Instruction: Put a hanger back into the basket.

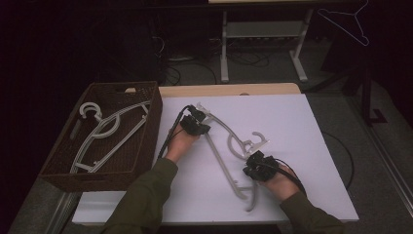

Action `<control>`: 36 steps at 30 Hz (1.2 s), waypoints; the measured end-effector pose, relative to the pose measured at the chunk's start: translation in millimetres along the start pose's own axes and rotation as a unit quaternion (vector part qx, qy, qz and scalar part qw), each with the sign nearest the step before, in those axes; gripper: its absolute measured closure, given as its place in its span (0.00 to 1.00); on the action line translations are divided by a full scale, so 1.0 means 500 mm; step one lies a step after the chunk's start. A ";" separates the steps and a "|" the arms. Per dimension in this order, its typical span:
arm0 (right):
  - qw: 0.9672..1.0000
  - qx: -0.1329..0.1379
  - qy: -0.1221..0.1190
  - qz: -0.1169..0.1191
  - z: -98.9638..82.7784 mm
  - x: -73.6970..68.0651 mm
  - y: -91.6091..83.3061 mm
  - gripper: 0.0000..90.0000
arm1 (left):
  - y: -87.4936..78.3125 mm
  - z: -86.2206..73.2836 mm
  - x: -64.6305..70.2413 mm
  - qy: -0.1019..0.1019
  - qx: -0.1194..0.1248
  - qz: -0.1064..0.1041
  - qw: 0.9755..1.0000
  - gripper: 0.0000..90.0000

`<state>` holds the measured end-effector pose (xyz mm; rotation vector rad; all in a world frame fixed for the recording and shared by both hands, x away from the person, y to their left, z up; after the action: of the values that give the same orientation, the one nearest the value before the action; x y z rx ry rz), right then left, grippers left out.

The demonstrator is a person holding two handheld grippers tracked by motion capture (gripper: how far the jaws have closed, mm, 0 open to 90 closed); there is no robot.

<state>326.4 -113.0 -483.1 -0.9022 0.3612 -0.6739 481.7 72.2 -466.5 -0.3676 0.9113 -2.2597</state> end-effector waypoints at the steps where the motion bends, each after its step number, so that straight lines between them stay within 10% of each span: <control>1: 1.000 -0.001 0.001 -0.002 -0.003 0.004 -0.002 1.00 | 0.000 0.003 -0.004 0.003 -0.003 0.005 1.000 1.00; 16: 1.000 0.006 0.014 -0.001 -0.033 0.022 -0.022 1.00 | 0.056 0.038 -0.053 0.025 -0.019 0.044 0.999 1.00; 36: 1.000 0.004 0.014 -0.006 -0.036 0.022 -0.024 1.00 | 0.080 0.046 -0.059 0.023 -0.034 0.033 0.999 1.00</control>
<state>320.2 -136.3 -483.9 -0.8873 0.3790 -0.6991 533.7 58.8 -478.3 -0.3124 1.0114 -2.1899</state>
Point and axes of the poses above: each handheld gripper's, and its own axes: y roughly forward along the jaws, z roughly out of its top, x roughly to its right, the point moved 6 cm from there along y, roughly forward along the jaws, and after that the axes turned 5 degrees about x, right-handed, at the moved point
